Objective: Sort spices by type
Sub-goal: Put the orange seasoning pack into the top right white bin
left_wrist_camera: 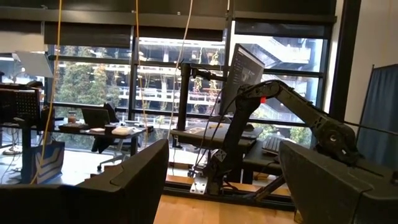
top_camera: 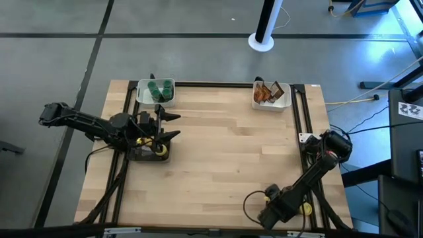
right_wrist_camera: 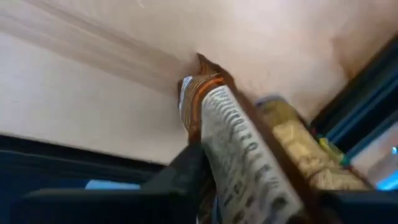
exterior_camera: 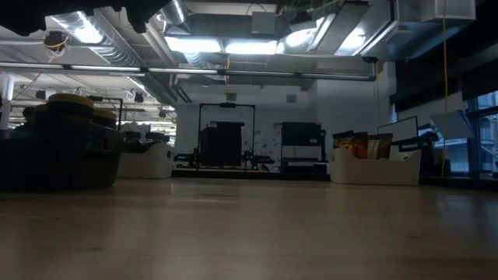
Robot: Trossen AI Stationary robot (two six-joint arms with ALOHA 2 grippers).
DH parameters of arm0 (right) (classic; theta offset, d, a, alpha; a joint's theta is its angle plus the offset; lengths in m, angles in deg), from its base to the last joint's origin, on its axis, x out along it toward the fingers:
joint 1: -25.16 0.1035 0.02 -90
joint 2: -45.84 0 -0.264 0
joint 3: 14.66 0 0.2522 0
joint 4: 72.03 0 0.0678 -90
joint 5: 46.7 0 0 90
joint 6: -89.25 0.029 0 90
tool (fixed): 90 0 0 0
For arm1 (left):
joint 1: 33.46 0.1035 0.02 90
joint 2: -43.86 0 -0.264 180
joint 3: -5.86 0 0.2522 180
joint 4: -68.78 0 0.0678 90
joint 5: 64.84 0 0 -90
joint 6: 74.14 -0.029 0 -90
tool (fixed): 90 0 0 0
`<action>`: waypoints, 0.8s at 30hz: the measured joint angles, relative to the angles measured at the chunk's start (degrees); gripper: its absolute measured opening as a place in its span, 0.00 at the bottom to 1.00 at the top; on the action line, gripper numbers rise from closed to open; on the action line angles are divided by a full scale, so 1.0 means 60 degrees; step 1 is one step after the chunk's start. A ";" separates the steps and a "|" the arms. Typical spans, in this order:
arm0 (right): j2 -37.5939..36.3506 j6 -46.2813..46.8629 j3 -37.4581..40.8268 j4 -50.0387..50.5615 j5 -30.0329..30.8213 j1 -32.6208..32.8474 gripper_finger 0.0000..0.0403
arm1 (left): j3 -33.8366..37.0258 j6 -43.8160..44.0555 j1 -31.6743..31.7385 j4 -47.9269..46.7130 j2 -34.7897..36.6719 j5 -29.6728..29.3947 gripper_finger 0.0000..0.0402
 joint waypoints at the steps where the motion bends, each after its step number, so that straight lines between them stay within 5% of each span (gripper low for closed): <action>1: 0.0000 -0.0180 0.0000 0.0033 0.0146 0.0002 0.15 | 0.0000 0.0002 0.0000 0.0006 0.0000 0.0000 0.72; 5: -0.0010 -0.0866 0.0000 0.0259 0.0625 0.0005 0.04 | 0.0000 0.0000 0.0000 0.0007 0.0000 0.0002 0.72; 24: -0.0026 -0.4763 -0.1438 0.3456 0.3121 -0.1811 0.06 | 0.0000 0.0000 -0.0001 0.0015 0.0000 0.0004 0.72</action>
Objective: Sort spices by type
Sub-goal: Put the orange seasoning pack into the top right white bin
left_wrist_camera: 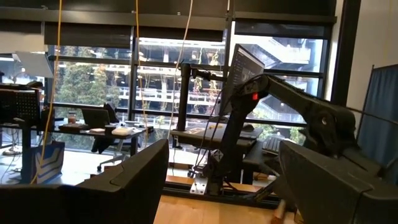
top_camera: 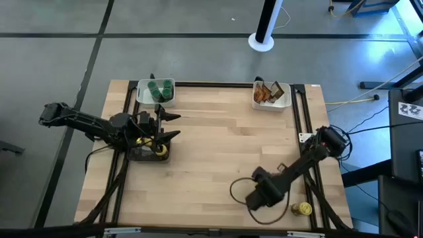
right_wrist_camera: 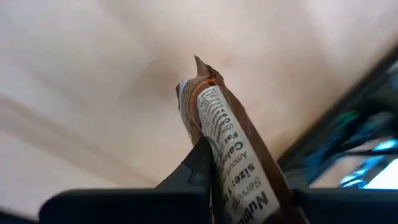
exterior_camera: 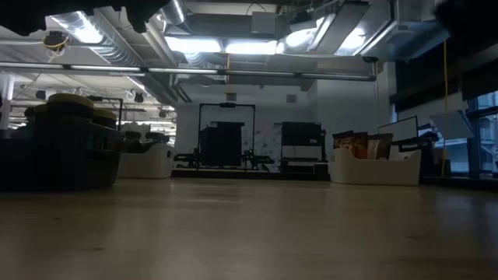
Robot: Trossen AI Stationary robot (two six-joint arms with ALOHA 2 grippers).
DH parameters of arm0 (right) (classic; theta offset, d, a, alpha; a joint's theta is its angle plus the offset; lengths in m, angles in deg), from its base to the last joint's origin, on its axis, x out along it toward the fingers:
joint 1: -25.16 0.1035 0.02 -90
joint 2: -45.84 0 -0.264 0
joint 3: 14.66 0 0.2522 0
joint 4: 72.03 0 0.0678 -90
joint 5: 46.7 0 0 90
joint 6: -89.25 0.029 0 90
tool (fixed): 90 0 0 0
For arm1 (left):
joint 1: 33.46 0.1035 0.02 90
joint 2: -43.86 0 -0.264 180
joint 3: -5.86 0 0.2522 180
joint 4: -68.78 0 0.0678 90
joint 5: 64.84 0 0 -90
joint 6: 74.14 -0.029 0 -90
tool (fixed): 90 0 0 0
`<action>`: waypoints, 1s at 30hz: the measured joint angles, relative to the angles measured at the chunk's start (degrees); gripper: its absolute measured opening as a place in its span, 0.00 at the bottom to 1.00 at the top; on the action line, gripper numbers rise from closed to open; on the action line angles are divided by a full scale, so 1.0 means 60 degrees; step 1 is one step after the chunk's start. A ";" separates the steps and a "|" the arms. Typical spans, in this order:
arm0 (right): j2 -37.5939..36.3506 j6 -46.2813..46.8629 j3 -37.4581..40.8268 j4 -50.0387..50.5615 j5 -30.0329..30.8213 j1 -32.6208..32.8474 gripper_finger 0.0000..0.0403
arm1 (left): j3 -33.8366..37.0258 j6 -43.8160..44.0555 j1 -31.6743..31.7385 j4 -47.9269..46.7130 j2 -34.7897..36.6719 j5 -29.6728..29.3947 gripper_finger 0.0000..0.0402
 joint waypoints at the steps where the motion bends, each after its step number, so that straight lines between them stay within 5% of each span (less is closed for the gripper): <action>1: 0.0000 -0.0266 -0.0195 0.0389 0.0251 -0.0163 0.05 | 0.0000 0.0000 0.0001 0.0004 0.0000 0.0000 0.72; 22: -0.2739 -0.3511 -0.0791 0.0999 0.4055 -0.4648 0.06 | 0.0000 -0.0134 -0.0003 -0.0008 0.0004 0.0000 0.72; 30: -0.3212 -0.4803 -0.0791 0.0996 0.4566 -0.6798 0.05 | 0.0000 -0.0171 -0.0003 -0.0013 0.0004 0.0000 0.72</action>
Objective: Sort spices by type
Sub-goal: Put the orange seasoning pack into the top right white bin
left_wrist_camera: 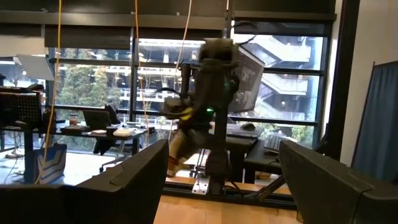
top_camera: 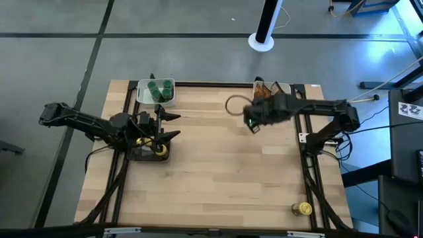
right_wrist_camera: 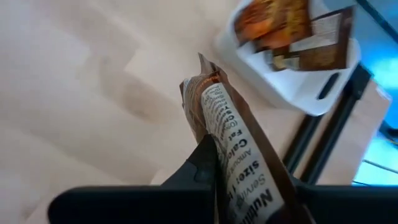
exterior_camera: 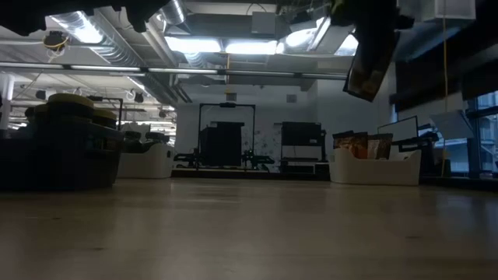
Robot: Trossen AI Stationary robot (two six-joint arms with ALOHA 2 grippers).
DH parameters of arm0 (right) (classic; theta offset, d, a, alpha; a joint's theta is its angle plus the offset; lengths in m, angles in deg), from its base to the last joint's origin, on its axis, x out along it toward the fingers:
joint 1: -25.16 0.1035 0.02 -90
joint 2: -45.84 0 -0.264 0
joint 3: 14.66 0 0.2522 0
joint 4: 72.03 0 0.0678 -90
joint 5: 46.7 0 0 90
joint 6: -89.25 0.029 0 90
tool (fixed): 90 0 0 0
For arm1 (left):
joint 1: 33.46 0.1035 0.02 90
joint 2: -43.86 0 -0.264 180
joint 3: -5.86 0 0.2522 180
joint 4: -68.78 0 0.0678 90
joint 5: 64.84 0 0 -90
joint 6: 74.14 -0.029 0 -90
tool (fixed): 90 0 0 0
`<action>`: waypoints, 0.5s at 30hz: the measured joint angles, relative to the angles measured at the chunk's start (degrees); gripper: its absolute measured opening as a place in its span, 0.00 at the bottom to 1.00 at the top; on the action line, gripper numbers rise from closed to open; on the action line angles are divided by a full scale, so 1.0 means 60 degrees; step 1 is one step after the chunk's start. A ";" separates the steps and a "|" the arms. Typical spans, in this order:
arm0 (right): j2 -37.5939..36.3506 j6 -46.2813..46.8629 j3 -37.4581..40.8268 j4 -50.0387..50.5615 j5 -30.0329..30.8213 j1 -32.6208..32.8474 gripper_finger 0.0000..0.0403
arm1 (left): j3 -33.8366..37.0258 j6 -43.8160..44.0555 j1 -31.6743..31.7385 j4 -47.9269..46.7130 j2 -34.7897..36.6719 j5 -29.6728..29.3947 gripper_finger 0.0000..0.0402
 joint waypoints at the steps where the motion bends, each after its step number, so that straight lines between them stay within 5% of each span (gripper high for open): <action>1: -0.0004 -0.0140 0.0000 -0.0003 0.0044 -0.0274 0.06 | 0.0000 -0.0004 0.0000 0.0000 0.0000 0.0000 0.72; 15: -0.0001 -0.1180 0.0000 -0.0007 0.0542 -0.3612 0.06 | 0.0000 0.0016 -0.0018 -0.0009 0.0000 0.0000 0.72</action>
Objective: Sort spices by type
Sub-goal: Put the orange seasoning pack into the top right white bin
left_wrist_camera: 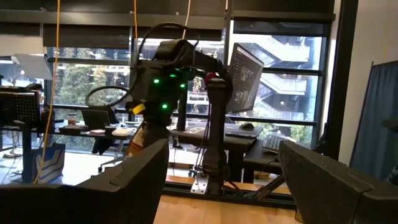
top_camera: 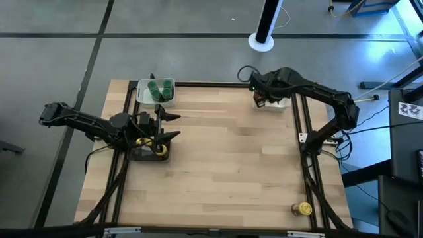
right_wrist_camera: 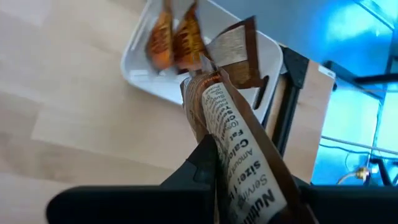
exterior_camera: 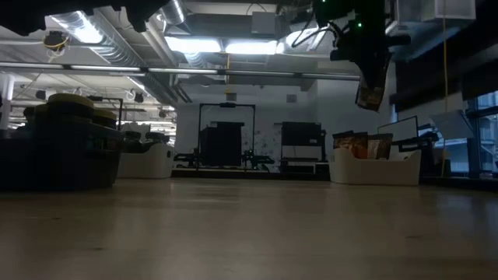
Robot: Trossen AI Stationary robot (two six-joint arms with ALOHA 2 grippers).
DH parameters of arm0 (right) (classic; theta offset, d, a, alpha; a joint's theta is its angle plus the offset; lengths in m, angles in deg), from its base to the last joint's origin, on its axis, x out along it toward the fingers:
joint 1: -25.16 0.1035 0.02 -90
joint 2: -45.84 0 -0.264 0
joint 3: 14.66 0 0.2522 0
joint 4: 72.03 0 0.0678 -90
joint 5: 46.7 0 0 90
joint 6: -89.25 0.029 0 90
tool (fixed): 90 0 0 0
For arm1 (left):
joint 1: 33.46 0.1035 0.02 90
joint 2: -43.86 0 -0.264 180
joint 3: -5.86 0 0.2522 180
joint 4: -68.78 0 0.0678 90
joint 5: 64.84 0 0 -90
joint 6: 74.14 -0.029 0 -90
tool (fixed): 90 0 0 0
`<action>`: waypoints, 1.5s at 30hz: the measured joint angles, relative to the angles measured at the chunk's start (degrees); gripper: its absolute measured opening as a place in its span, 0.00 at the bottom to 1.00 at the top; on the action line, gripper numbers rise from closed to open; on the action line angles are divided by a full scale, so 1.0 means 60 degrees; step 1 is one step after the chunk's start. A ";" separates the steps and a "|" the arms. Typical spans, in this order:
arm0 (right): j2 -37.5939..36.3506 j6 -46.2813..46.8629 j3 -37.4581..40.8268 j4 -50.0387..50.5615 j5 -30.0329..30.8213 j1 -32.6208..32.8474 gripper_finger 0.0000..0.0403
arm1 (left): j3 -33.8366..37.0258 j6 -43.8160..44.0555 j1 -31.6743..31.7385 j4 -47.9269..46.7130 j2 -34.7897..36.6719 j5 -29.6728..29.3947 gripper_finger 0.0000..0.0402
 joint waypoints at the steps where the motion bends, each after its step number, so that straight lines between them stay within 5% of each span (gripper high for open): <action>1: 0.0000 -0.0031 0.0020 -0.0018 0.0002 -0.0171 0.06 | 0.0000 0.0003 0.0000 -0.0004 0.0000 0.0002 0.72; 20: 0.0007 -0.0841 0.2531 -0.2351 -0.0933 -0.2179 0.07 | 0.0000 0.0032 -0.0004 -0.0143 0.0000 0.0004 0.72; 45: 0.0011 -0.1443 0.4787 -0.5212 -0.1286 -0.2351 0.07 | 0.0000 0.0010 -0.0007 -0.0160 0.0000 0.0000 0.72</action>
